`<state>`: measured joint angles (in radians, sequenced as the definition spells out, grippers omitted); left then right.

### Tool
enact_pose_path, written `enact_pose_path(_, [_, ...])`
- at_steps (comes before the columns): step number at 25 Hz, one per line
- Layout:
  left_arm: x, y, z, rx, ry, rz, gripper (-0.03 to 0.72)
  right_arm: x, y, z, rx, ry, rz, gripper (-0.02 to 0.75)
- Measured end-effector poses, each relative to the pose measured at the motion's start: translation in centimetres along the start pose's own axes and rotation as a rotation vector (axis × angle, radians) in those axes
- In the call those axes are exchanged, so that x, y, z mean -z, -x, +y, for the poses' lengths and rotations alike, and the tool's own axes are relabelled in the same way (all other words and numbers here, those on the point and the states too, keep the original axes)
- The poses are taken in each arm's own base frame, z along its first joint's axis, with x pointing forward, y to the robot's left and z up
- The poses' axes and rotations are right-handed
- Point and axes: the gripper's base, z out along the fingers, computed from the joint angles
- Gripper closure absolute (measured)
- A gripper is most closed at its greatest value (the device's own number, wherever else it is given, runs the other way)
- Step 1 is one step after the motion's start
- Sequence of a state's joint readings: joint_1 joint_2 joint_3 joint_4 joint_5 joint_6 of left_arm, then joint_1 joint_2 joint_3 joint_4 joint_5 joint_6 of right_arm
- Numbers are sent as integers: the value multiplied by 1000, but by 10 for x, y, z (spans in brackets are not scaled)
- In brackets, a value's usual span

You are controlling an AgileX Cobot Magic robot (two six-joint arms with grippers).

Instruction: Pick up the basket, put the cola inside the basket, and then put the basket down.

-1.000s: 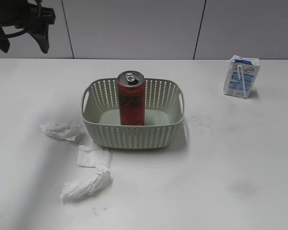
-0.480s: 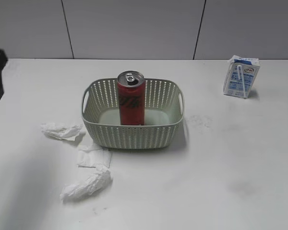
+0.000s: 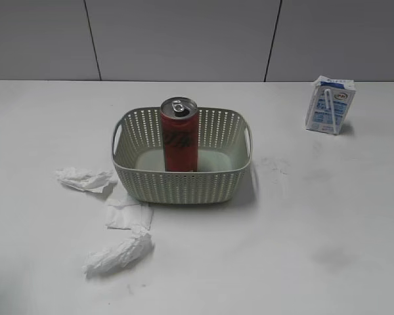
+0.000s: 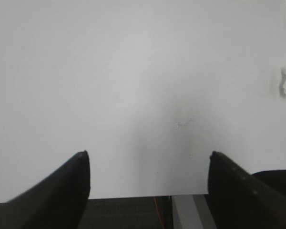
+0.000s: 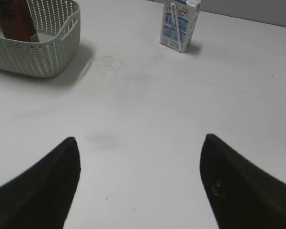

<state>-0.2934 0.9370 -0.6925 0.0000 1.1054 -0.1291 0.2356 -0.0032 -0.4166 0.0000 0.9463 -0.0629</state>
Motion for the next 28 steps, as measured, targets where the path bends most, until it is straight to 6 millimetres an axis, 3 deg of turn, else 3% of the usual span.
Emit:
enact_pose_path(6, [6,-52,7,0,-26,-200,110,0,0,0,0,0,1,147])
enact_pose_path(13, [33,-88,14,-11,-29,-472,110,0,0,0,0,0,0,147])
enact_pose_path(21, [49,-116,20,-48,-7,-680,110,0,0,0,-3,4,0,147])
enact_pose_path(28, [54,-127,22,-106,7,-757,110,0,0,0,0,0,0,147])
